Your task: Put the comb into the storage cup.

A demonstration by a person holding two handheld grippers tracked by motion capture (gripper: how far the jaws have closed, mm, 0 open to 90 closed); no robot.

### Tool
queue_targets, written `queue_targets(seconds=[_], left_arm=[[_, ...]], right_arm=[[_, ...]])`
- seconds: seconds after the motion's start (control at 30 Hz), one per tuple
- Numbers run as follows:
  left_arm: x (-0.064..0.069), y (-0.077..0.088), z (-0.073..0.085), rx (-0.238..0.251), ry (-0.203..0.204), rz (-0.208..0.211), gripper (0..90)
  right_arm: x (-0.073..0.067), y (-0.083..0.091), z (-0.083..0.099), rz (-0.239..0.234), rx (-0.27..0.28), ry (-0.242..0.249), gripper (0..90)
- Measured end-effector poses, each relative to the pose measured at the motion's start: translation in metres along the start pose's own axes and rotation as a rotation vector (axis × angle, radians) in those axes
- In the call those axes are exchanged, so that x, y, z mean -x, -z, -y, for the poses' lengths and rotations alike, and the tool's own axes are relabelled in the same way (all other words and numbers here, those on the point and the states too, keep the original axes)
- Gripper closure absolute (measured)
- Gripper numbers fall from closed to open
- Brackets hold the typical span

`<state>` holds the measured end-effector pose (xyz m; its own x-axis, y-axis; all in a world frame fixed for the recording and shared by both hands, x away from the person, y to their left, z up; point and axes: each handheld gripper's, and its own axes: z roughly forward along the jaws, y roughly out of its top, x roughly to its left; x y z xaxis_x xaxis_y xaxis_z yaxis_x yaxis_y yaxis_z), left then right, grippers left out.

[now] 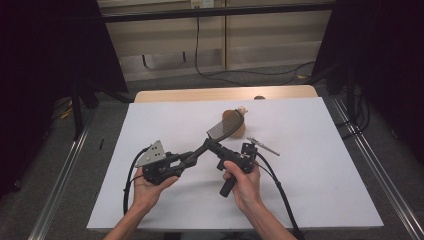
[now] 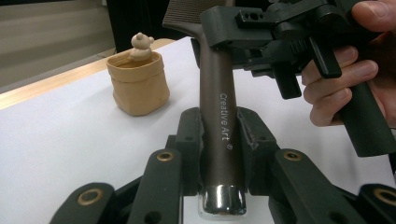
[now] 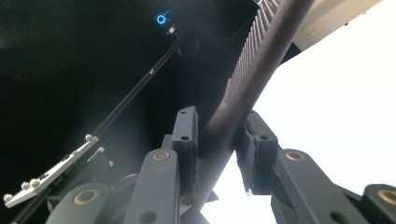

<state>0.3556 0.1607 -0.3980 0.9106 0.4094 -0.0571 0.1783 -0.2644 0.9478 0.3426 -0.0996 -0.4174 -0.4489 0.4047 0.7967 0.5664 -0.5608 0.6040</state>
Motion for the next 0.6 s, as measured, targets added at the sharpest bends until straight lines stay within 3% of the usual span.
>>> queue_targets(seconds=[0.3, 0.6], left_arm=[[0.0007, -0.0026, 0.0004, -0.011, -0.012, -0.006, 72.4], [-0.0006, -0.0033, 0.0006, -0.002, 0.017, -0.003, 71.0]], right_arm=[[0.0010, 0.0018, 0.0005, -0.009, 0.014, -0.029, 72.3], [0.0014, 0.0018, -0.0008, -0.028, 0.018, -0.031, 73.0]])
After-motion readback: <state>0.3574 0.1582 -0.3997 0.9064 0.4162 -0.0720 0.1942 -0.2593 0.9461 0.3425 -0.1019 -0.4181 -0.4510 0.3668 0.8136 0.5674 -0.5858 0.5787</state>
